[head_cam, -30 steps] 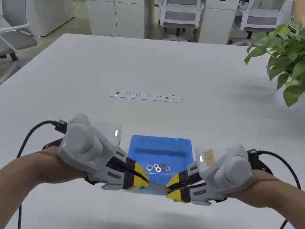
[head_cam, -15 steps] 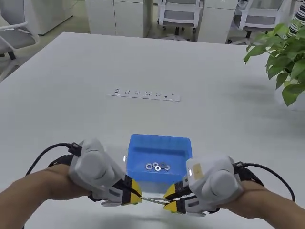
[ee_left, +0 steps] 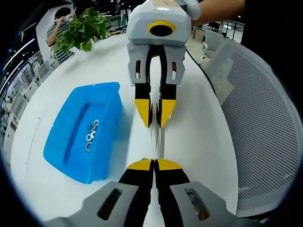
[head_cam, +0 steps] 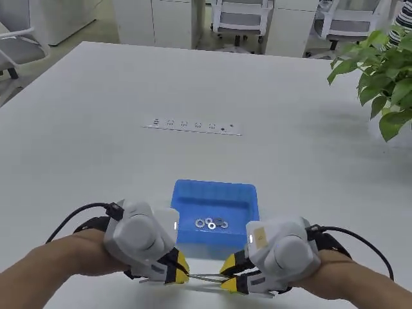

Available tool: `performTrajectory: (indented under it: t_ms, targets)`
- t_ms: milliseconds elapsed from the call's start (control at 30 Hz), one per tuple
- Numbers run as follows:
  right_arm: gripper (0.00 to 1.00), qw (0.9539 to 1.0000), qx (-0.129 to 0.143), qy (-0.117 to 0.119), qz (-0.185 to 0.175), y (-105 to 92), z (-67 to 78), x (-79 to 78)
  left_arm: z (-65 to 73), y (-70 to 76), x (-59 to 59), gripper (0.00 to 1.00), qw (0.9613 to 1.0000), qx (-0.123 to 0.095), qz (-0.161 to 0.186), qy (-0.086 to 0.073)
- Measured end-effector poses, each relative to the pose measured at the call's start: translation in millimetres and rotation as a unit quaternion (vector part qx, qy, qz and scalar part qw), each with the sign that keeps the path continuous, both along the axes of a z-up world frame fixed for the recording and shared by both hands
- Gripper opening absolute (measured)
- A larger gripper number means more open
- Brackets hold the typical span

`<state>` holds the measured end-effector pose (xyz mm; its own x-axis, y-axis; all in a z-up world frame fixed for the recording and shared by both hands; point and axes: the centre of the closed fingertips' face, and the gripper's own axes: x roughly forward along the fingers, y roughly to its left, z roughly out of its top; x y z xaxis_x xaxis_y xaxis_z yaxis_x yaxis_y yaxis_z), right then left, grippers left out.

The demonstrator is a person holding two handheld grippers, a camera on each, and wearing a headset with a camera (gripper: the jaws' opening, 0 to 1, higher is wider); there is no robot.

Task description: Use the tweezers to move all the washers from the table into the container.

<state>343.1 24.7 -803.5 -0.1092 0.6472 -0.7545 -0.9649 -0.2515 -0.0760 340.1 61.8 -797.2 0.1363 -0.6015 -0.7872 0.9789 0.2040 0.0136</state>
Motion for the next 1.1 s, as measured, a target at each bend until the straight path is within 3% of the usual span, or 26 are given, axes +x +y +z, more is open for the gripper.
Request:
performTrajectory:
  t_ms: [433, 1100]
  targets:
    - [0.11, 1.0000, -0.009, 0.004, -0.001, -6.2, -4.0, -4.5, -11.9, 5.7, -9.9, 0.05, 0.9998, 0.015, 0.001, 0.015]
    - [0.13, 0.9999, -0.014, -0.001, -0.003, -10.6, -4.7, -1.6, -11.9, 3.7, -10.0, 0.07, 0.9996, 0.014, 0.008, 0.024]
